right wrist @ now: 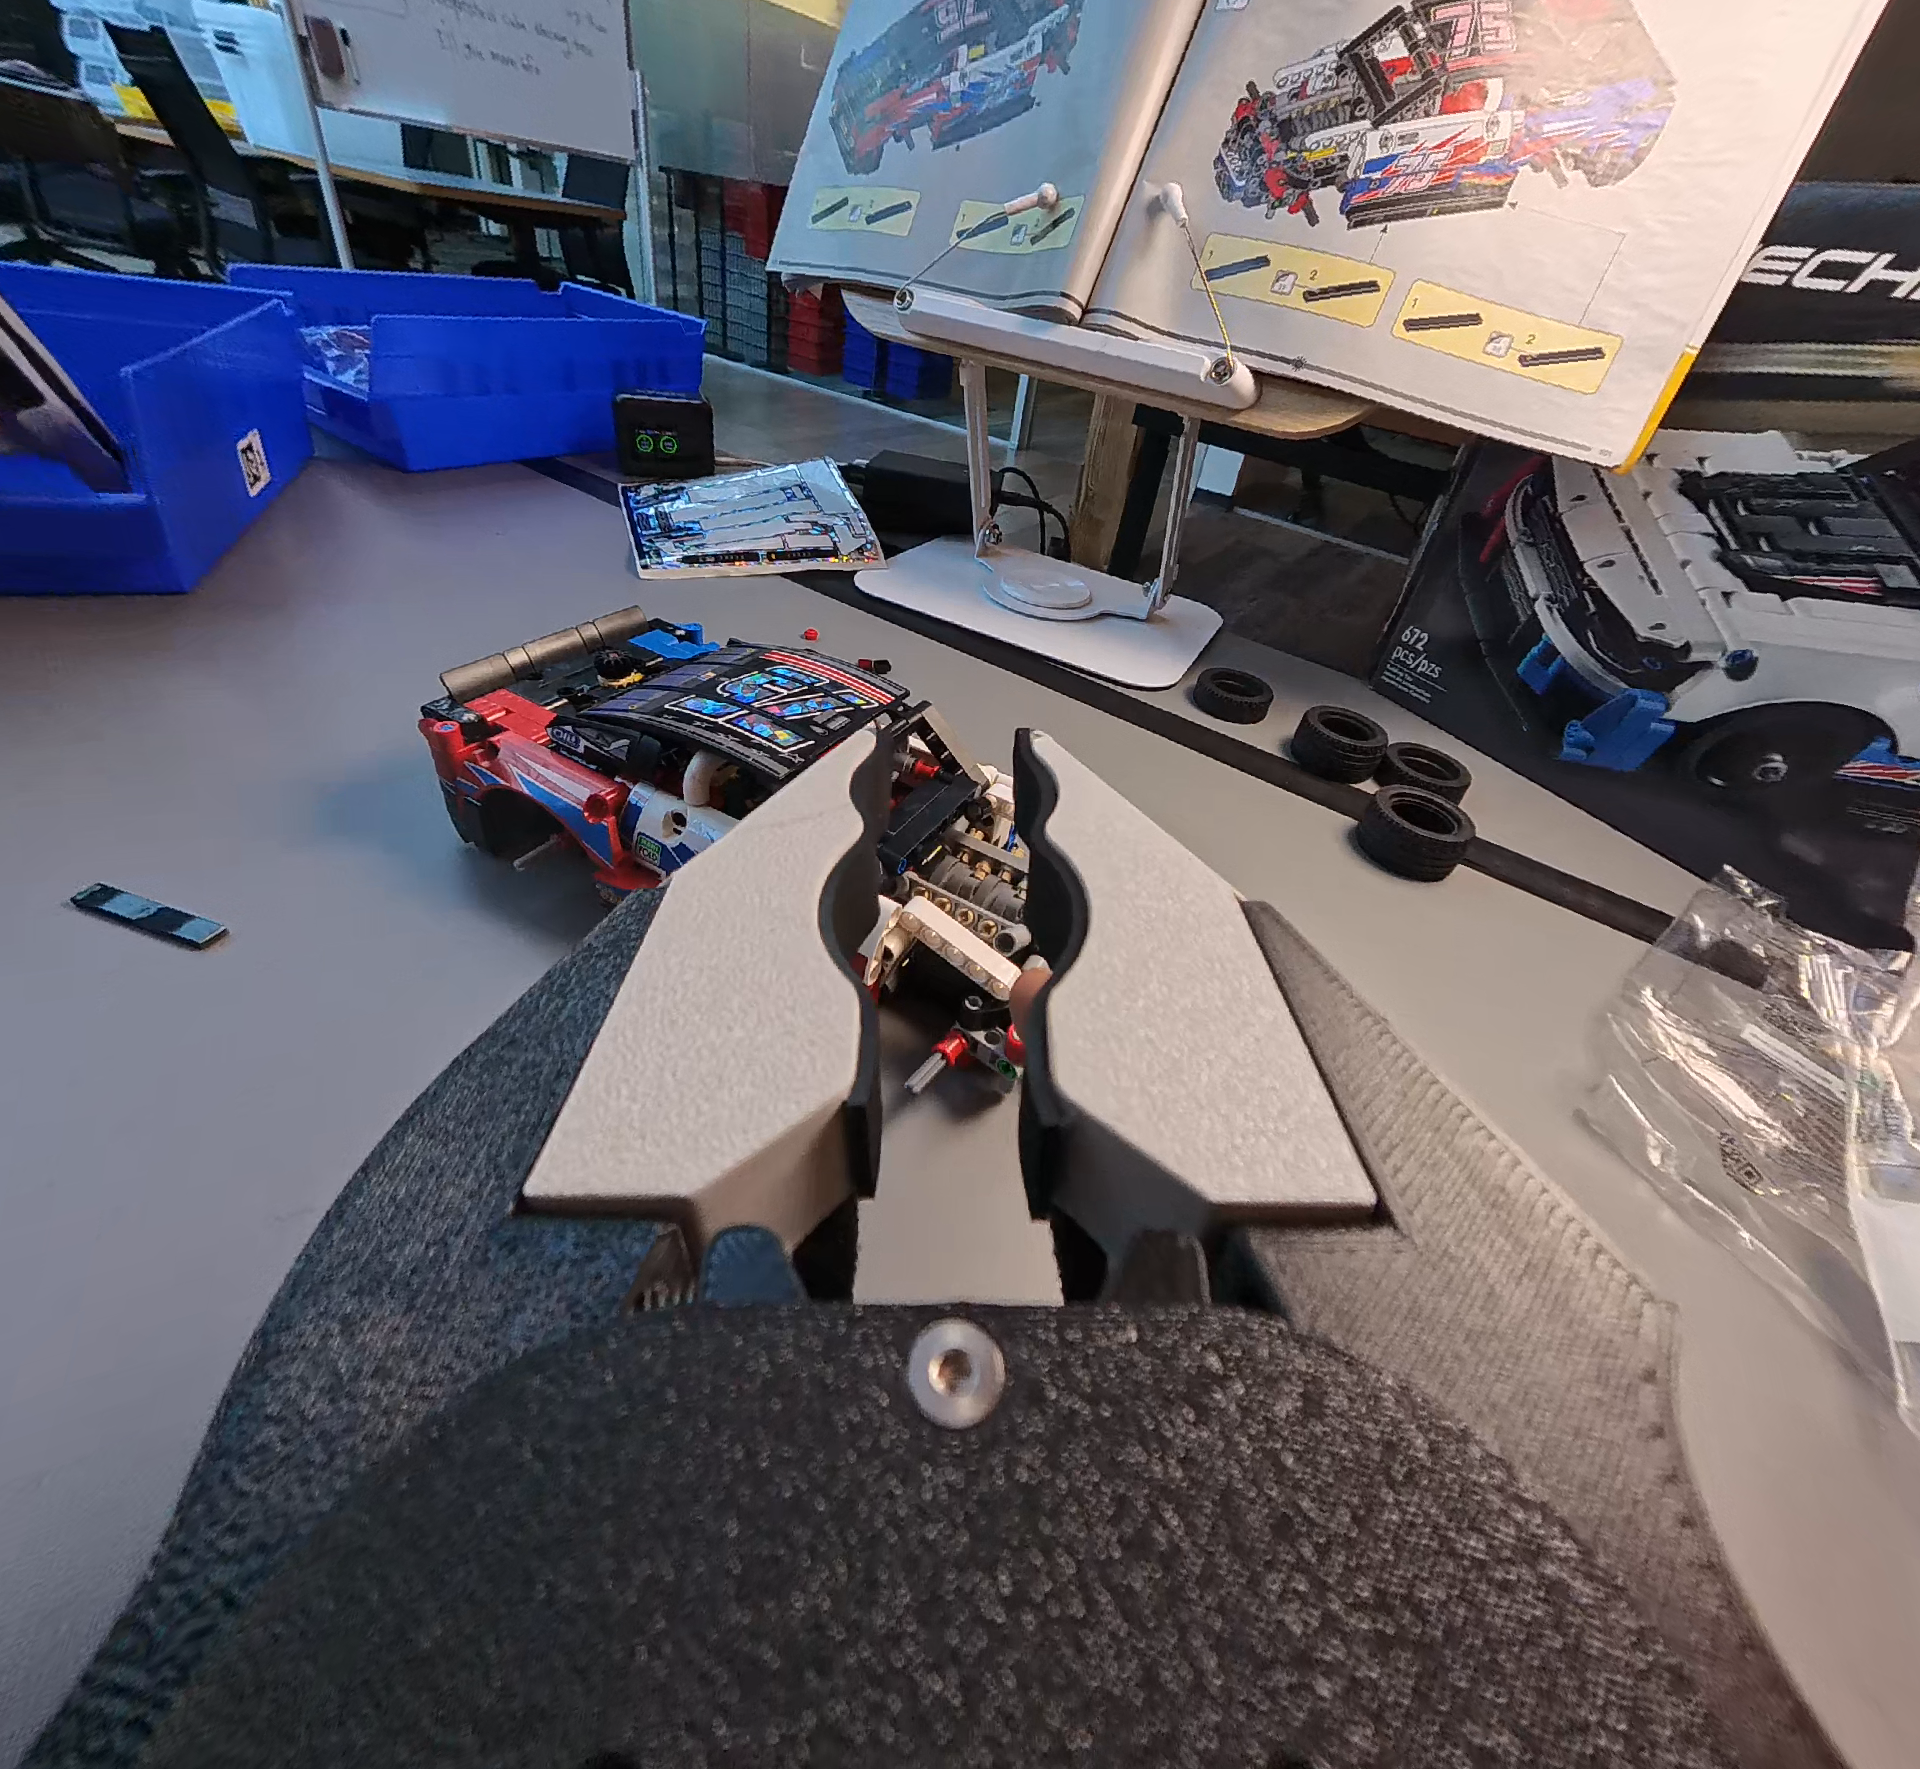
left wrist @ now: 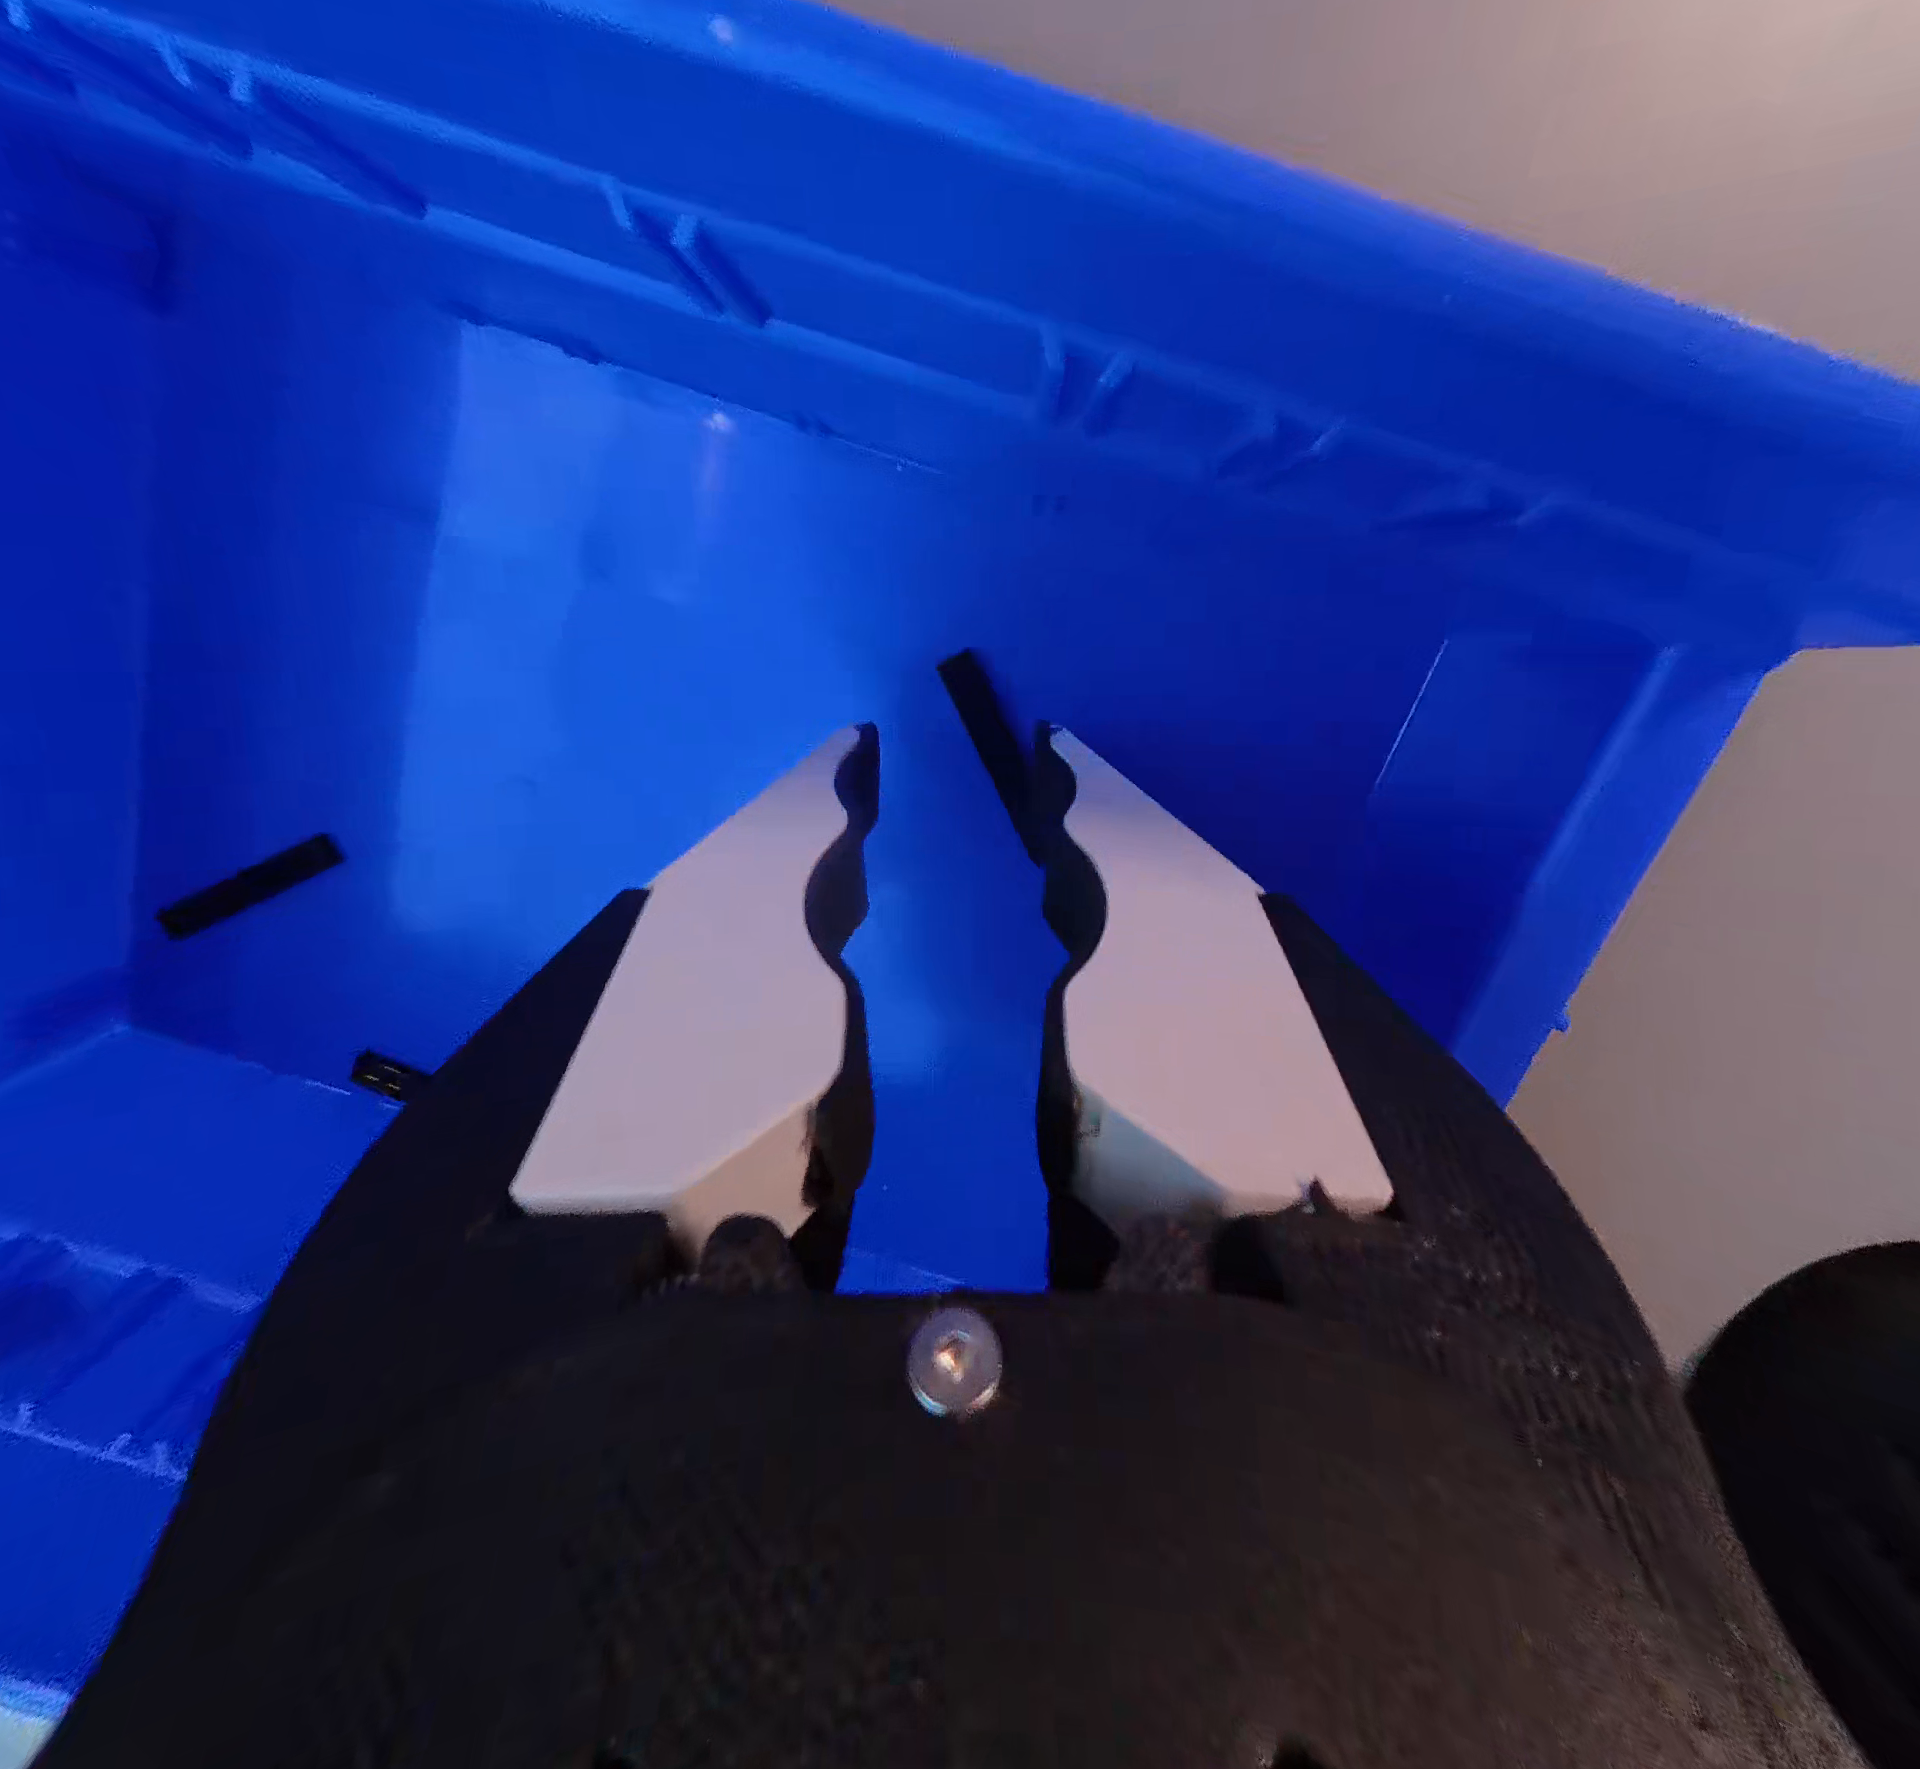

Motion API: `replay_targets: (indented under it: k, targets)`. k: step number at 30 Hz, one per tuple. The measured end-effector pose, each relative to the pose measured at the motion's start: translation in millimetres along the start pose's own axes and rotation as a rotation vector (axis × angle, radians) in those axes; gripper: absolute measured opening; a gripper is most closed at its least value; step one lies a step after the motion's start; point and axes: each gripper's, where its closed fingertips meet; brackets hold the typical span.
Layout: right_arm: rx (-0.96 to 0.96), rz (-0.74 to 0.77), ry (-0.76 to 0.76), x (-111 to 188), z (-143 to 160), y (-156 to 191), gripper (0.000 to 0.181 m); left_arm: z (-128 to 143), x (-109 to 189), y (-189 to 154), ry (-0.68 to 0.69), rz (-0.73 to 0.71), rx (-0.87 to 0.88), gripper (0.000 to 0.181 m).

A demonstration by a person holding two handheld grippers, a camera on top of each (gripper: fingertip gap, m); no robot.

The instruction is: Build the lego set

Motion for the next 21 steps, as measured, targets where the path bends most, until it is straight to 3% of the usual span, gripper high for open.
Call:
replay_targets:
  k: [4, 10, 12, 14, 17, 19, 21]
  targets:
    - [-0.001, -0.004, -0.003, 1, -1, 0, 0.020, 9, -10, -8, 0.034, 0.022, -0.003, 0.028]
    - [0.001, -0.002, -0.004, 1, -1, 0, 0.020, 12, -12, -6, 0.025, -0.053, -0.107, 0.005]
    - [-0.002, 0.001, -0.006, 2, -1, -1, 0.020, 9, 1, 0, -0.009, -0.161, -0.156, 0.005]
    - [-0.007, 0.003, -0.006, 2, -1, -1, 0.020, -7, 39, -11, -0.143, -0.214, -0.180, 0.005]
    - [-0.011, -0.005, 0.004, -2, 1, 0, 0.020, -31, 104, -82, -0.359, -0.164, -0.347, 0.005]
    - [0.000, -0.019, 0.009, -5, 0, 5, 0.020, -36, 116, -151, -0.396, -0.048, -0.505, 0.005]
    - [0.029, -0.024, 0.014, -7, 0, 11, 0.020, -35, 108, -223, -0.394, 0.079, -0.669, 0.005]
Point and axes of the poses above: each gripper's, where its closed fingertips meet, x back along the fingers, z out of its underside, y = z × x across the jaws, and after that the axes turned 14 degrees about y, right-handed
